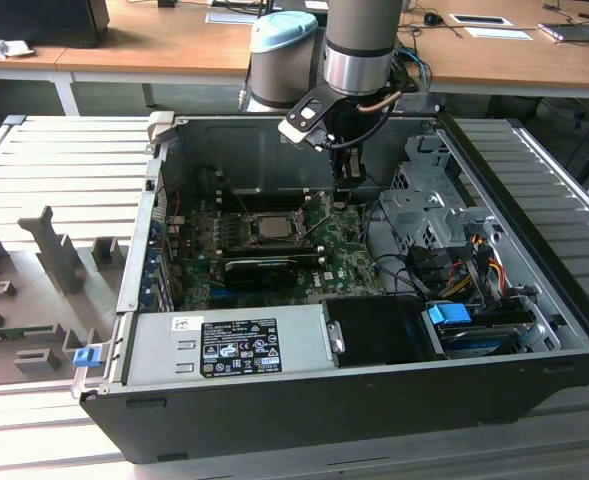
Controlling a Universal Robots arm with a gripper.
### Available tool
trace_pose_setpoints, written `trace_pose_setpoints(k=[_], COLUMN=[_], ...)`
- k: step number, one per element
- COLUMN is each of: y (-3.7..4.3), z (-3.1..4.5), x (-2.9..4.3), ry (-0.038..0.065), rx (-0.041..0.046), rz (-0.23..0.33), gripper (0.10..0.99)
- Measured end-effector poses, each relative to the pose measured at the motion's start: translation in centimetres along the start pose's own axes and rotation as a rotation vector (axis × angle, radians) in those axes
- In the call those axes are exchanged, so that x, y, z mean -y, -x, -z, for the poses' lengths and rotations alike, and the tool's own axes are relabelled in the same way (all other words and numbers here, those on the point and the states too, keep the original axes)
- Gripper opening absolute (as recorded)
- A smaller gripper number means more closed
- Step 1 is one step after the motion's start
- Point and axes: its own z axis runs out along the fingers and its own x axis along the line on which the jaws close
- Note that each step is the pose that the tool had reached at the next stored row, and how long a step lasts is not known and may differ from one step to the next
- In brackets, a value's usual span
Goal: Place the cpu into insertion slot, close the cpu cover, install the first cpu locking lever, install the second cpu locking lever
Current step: 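Close the cpu cover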
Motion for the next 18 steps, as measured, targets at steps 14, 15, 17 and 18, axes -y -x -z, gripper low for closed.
trace_pose_setpoints(k=[14,15,17,18], y=[0.02,0.02,0.02,0.02], z=[-1.09,-1.08,-1.08,-1.08], x=[1.33,1.39,1.63,1.72], ry=[-0.004,-0.004,-0.004,-0.004], rx=[0.0000,0.0000,0.0001,0.0001], rz=[0.001,0.001,0.001,0.001], gripper=[0.106,0.106,0.106,0.106])
